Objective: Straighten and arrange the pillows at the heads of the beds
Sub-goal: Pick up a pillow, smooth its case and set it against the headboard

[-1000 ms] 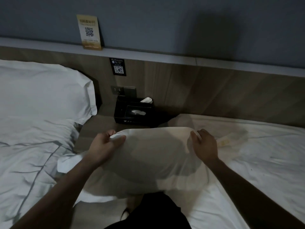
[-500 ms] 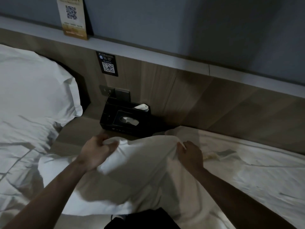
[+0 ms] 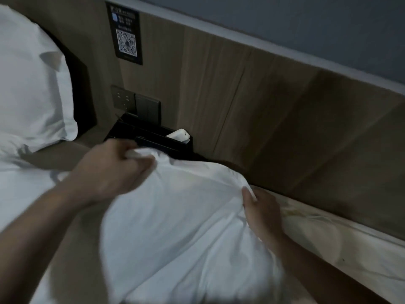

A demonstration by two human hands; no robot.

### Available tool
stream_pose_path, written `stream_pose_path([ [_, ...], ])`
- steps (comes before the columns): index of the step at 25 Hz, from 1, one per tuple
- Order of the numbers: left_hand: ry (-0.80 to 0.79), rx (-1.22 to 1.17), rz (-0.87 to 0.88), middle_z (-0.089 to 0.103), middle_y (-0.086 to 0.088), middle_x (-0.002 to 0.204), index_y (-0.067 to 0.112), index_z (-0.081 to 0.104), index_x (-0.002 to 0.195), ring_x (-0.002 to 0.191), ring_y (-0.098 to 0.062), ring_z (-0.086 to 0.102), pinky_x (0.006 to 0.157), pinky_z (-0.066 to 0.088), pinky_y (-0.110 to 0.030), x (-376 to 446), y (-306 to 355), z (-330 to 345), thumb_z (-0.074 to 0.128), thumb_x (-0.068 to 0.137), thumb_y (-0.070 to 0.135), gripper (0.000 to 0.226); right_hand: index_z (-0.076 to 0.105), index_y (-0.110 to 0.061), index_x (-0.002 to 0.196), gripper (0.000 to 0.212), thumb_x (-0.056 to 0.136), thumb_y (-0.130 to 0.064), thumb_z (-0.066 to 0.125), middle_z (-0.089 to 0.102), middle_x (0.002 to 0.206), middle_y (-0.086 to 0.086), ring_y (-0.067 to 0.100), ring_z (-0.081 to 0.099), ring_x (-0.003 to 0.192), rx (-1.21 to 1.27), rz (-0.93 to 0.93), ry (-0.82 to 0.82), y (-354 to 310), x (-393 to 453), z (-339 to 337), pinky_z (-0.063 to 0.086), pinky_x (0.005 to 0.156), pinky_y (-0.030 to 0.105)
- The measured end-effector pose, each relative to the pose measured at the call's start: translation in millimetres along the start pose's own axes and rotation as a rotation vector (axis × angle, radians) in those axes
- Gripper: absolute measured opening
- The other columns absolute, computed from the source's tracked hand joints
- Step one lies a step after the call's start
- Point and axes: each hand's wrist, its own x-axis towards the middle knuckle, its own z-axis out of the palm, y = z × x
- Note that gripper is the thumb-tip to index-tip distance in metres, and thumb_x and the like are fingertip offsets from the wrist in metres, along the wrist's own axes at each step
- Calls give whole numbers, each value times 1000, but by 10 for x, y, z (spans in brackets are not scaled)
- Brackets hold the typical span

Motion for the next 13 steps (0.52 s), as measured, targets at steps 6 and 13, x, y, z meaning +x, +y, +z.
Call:
stream_pose_path([
  [6,266,217,151,67,-14,91,14,69,88,90,-38,60,79,47,-41,-401,351,536,62,95,47,35,56,-9,67,41,103,-29,56,63,68,3,31,62,77,227,-102,53,526,-384,-200,48,74,44],
  [13,269,266,180,62,-10,83,23,57,76,83,-33,57,74,41,-37,-891,310,31,64,97,39,27,44,-11,66,38,96,-26,62,50,62,5,27,52,66,321,-390,-32,245,-473,-630,47,66,47],
])
